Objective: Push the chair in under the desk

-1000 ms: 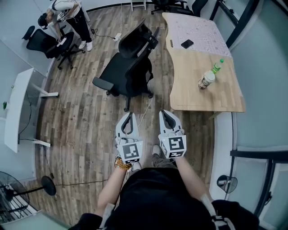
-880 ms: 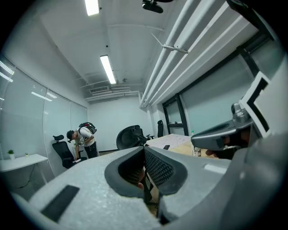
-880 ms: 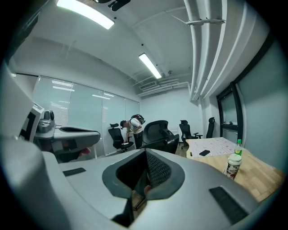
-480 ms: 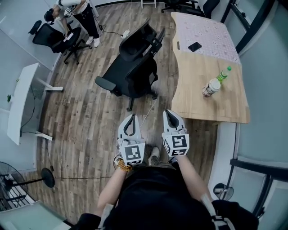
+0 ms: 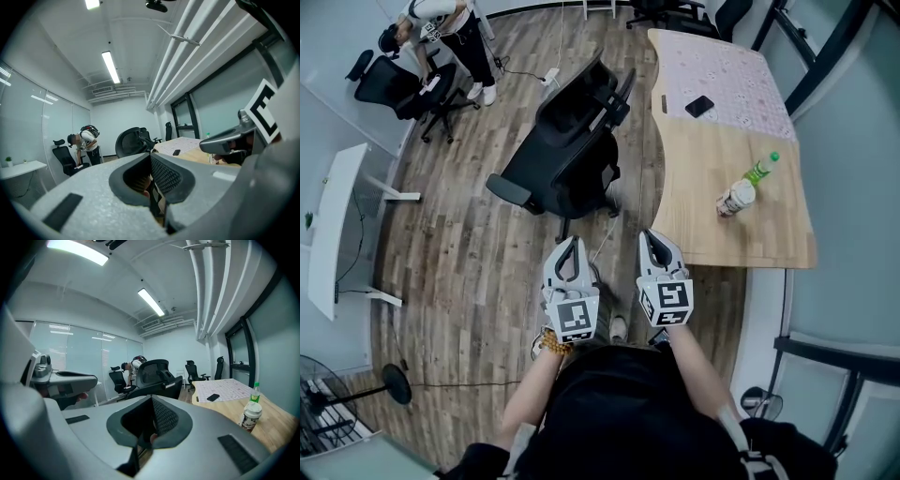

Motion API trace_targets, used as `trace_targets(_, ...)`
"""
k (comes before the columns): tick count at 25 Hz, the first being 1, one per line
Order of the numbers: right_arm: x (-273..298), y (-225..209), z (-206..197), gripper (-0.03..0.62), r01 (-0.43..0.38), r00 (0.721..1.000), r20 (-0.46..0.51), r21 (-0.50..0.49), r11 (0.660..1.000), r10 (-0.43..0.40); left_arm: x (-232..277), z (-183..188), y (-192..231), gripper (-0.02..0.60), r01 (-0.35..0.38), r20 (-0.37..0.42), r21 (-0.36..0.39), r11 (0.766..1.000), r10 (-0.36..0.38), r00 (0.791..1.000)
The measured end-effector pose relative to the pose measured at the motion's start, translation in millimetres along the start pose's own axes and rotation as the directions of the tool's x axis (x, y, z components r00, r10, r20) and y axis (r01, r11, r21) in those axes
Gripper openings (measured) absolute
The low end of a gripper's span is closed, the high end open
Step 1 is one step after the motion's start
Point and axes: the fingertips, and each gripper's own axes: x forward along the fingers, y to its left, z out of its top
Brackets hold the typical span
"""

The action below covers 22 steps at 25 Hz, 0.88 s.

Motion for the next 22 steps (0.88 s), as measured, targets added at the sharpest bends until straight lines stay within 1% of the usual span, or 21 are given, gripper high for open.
trace_targets(4,28,-14,7,0.002,0.018,1.000,-0.003,-0.006,1.000,-0.018,30,3,12,0.002,0.009,0.012,-0.002,1.000,-0.009,1.000)
trace_targets(8,62,-21,14,0.002,0.029,0.999,-0.015,0.000,1.000,-0.029,60,3,33,0.002,0.016,0.009,-0.003,1.000,-0.015,1.000)
trace_targets(12,98,-28,25,0.002,0.039,0.999,-0.018,-0.008,0.999,-0.040,90,14,52,0.003,0.039,0.051,-0.011,0.999,-0.038,0.998)
trace_targets(14,115,-31,29,0.002,0.047,0.999,-0.024,-0.015,0.999,-0.047,105,15,62,0.003,0.050,0.058,-0.009,0.999,-0.049,0.997)
trace_targets(16,131,-35,33,0.002,0.049,0.998,-0.035,-0.032,0.998,-0.050,121,15,72,0.003,0.061,0.058,-0.012,0.998,-0.060,0.996)
trace_targets(18,146,-40,37,0.002,0.049,0.998,-0.045,-0.058,0.997,-0.051,137,14,80,0.016,0.077,0.061,-0.011,0.997,-0.077,0.995)
trace_targets(22,171,-57,41,0.002,0.055,0.996,-0.070,-0.123,0.991,-0.064,166,14,90,0.034,0.113,0.079,0.014,0.994,-0.113,0.990)
